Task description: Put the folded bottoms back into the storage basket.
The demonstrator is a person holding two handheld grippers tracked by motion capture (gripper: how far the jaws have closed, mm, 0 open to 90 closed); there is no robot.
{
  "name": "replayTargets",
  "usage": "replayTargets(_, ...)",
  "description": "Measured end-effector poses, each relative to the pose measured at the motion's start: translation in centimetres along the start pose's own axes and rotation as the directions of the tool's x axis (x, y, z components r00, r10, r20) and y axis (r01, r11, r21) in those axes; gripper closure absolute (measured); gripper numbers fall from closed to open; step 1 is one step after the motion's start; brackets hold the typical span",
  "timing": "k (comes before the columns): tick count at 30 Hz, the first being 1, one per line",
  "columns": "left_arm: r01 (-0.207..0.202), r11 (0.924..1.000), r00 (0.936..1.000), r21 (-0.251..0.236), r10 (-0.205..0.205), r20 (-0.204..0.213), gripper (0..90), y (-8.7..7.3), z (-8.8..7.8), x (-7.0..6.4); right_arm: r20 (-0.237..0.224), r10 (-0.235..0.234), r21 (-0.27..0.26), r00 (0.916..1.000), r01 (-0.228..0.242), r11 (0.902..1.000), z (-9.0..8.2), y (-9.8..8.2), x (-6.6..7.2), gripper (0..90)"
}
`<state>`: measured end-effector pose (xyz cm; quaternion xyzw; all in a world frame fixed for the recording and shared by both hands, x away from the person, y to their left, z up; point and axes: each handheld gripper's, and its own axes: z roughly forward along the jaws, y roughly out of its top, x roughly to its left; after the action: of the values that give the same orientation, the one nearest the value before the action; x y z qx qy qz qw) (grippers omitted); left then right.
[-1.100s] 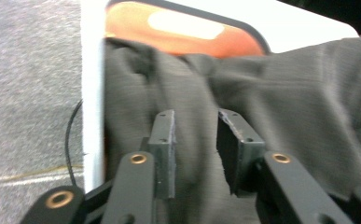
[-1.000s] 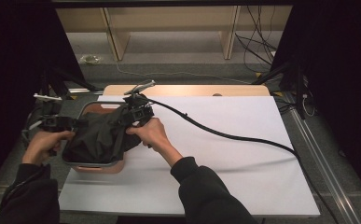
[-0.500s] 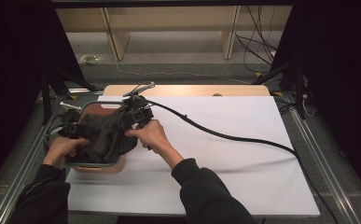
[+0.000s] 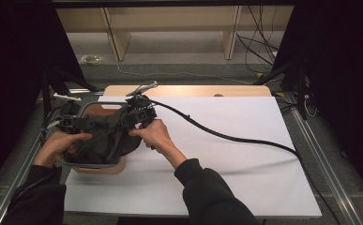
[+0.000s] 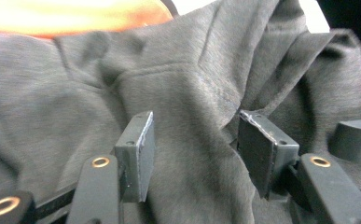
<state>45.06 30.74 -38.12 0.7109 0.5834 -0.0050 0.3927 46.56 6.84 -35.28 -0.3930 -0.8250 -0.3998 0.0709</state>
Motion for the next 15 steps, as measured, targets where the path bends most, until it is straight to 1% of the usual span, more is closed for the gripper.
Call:
replayTargets(1, -0.006, 0.9999, 1.0, 0.012, 0.006, -0.003, 47.7, -0.1, 0.6, -0.1, 0.0, 0.0, 0.0, 1.0, 0.0, 1.0, 0.0, 0.0, 0.0, 58.3)
replayTargets(3, -0.021, 0.9992, 0.9998, 0.033, 0.021, 0.001, 55.6, -0.3, 1.7, -0.3, 0.001, -0.005, 0.003, 1.0, 0.005, 1.0, 0.1, -0.1, 0.1, 58.8)
replayTargets(5, -0.021, 0.999, 0.9994, 0.04, 0.023, -0.027, 64.3, -0.5, 2.5, -0.1, 0.0, -0.008, 0.007, 1.0, 0.008, 0.9999, 0.2, -0.2, 0.1, 58.7)
replayTargets(6, -0.019, 0.999, 0.9993, 0.04, 0.021, -0.032, 68.1, -0.6, 2.8, 0.0, 0.0, -0.009, 0.01, 1.0, 0.009, 0.9999, 0.2, -0.2, 0.2, 58.7)
replayTargets(7, -0.013, 0.9994, 0.9994, 0.034, 0.014, -0.031, 69.8, -0.7, 3.3, 0.1, -0.001, -0.007, 0.011, 1.0, 0.007, 0.9999, 0.2, -0.3, 0.2, 58.6)
replayTargets(9, -0.009, 0.999, 0.9995, 0.043, 0.01, -0.03, 72.0, -1.0, 4.1, 0.2, -0.004, -0.01, 0.014, 0.9999, 0.01, 0.9998, 0.3, -0.3, 0.2, 57.7)
replayTargets(10, -0.011, 0.9987, 0.9991, 0.05, 0.013, -0.04, 72.7, -1.1, 4.5, 0.3, -0.008, -0.009, 0.018, 0.9999, 0.009, 0.9998, 0.4, -0.4, 0.2, 57.2)
replayTargets(11, -0.017, 0.9983, 0.998, 0.056, 0.02, -0.06, 73.2, -1.1, 5.0, 0.3, -0.01, -0.008, 0.019, 0.9999, 0.008, 0.9998, 0.5, -0.4, 0.2, 57.0)
replayTargets(13, -0.032, 0.9961, 0.993, 0.082, 0.041, -0.111, 74.2, -1.1, 6.0, 0.3, -0.014, -0.009, 0.019, 0.9999, 0.009, 0.9998, 0.6, -0.4, 0.2, 56.8)
replayTargets(15, -0.015, 0.9954, 0.9895, 0.094, 0.028, -0.141, 74.7, -1.0, 7.0, 0.7, -0.02, -0.006, 0.022, 0.9998, 0.006, 0.9997, 0.8, -0.4, 0.2, 56.6)
